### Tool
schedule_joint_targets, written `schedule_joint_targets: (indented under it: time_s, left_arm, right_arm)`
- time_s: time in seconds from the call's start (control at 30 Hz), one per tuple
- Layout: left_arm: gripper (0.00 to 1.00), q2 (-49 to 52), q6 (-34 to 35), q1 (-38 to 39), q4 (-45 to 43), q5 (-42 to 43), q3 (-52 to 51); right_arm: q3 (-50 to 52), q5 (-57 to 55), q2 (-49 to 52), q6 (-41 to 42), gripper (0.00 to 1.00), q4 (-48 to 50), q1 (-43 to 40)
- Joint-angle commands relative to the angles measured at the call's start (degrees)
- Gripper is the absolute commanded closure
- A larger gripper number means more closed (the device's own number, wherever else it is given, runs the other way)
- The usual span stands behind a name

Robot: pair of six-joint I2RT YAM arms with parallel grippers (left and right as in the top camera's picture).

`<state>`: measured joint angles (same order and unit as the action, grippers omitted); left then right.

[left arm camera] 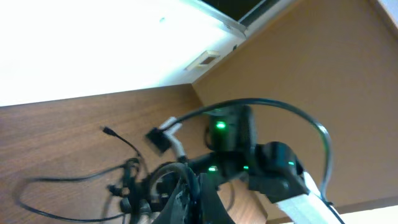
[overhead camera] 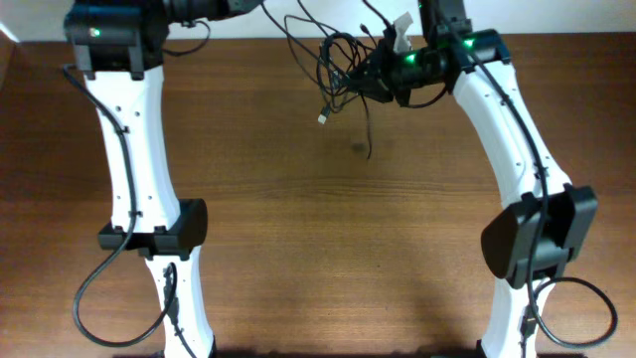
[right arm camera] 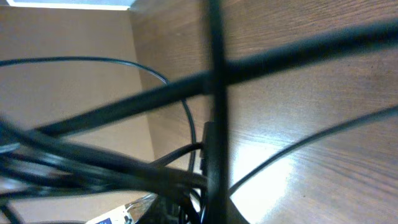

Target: Untangle cables

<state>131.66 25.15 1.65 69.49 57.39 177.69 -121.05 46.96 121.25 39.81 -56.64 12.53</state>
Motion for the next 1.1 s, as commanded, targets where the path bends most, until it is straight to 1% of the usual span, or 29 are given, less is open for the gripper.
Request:
schedule_joint_targets:
  time_s: [0.0,0.17,0.27,0.3,0.37,0.43,0.5,0.53,0.57,0.63,0.73,0.77,0.8,0.83,0.87,0.9,0.93,0.97,1.0,1.03,1.07]
  left_arm:
    - [1.0,-11.41,1.22,-8.26,-4.09,2.21,2.05]
    - [1.0,-14.21,2.27,-13.18,-6.05,2.21,2.05]
    - [1.0,-14.25,2.23,-13.33,-4.87,2.21,1.92]
    - [1.0,-14.25,1.2,-12.87,-2.45,2.19,1.81]
    - [1.0,-14.25,-5.84,-10.45,6.8,-0.09,0.59]
    - [1.0,-14.25,-14.67,-4.85,16.92,-9.33,-4.98]
    - [1.0,-14.25,-19.32,0.0,20.11,-18.91,-13.7]
    - [1.0,-14.25,-19.74,1.49,20.15,-21.59,-16.57]
    - [1.0,-14.25,-20.26,4.02,19.28,-26.14,-22.75]
    - [1.0,-14.25,-21.84,7.43,15.23,-30.91,-33.59]
    - [1.0,-14.25,-22.32,9.99,8.87,-31.8,-46.45]
    - [1.0,-14.25,-23.19,10.67,6.97,-31.74,-51.39]
    - [1.0,-14.25,-24.24,11.17,5.86,-31.71,-54.99]
    - [1.0,-14.25,-24.98,11.8,4.85,-31.74,-58.53]
    - [1.0,-14.25,-25.03,12.39,4.24,-31.74,-60.96]
    - [0.91,-14.25,-25.03,13.18,3.32,-31.74,-63.63]
    - [0.73,-14.25,-25.03,13.77,2.8,-31.76,-65.26]
    - [0.47,-14.25,-25.03,14.38,1.62,-31.74,-67.08]
    - [0.3,-14.25,-25.03,14.8,0.59,-31.76,-68.26]
    - [0.22,-14.25,-25.03,14.82,-0.13,-31.76,-68.54]
    - [0.22,-14.25,-25.03,14.8,-0.55,-31.76,-68.5]
  right_arm:
    - [2.56,-16.65,2.99,-5.27,0.96,-6.1,-4.72]
    - [2.56,-26.97,3.02,-10.03,0.96,-12.98,-5.18]
    - [2.56,-27.91,2.99,-15.13,0.96,-15.08,-5.16]
    - [2.54,-25.44,2.97,-19.06,0.96,-15.52,-5.16]
    - [2.54,-18.53,2.97,-27.08,0.96,-16.61,-5.16]
    - [2.51,-17.57,2.84,-29.11,0.96,-19.04,-5.16]
    - [2.49,-17.22,1.97,-29.49,0.96,-20.11,-5.16]
    - [2.49,-15.91,1.38,-30.71,0.96,-20.31,-5.16]
    - [2.43,-14.75,0.52,-31.1,0.96,-20.72,-5.16]
    - [2.43,-14.1,-1.53,-32.13,0.96,-21.97,-5.16]
    - [2.43,-14.21,-3.26,-35.34,0.96,-26.82,-5.05]
    - [2.43,-14.21,-3.28,-36.5,0.89,-29.53,-5.05]
    - [2.45,-14.19,-3.26,-36.63,0.78,-30.95,-4.92]
    - [2.45,-14.43,-3.26,-36.65,0.61,-31.54,-4.09]
    - [2.45,-14.43,-3.26,-36.63,0.41,-31.5,-3.15]
    - [2.45,-14.43,-3.23,-36.63,0.34,-31.43,-2.49]
    - [2.45,-14.45,-3.23,-36.61,0.27,-31.26,-1.51]
    - [2.43,-14.45,-3.23,-36.61,0.24,-31.06,-0.76]
    - [2.45,-14.71,-3.23,-36.41,0.23,-30.91,-0.37]
    - [2.43,-14.84,-3.26,-36.35,0.23,-30.84,-0.63]
    - [2.43,-14.84,-3.26,-36.0,0.23,-30.88,-1.07]
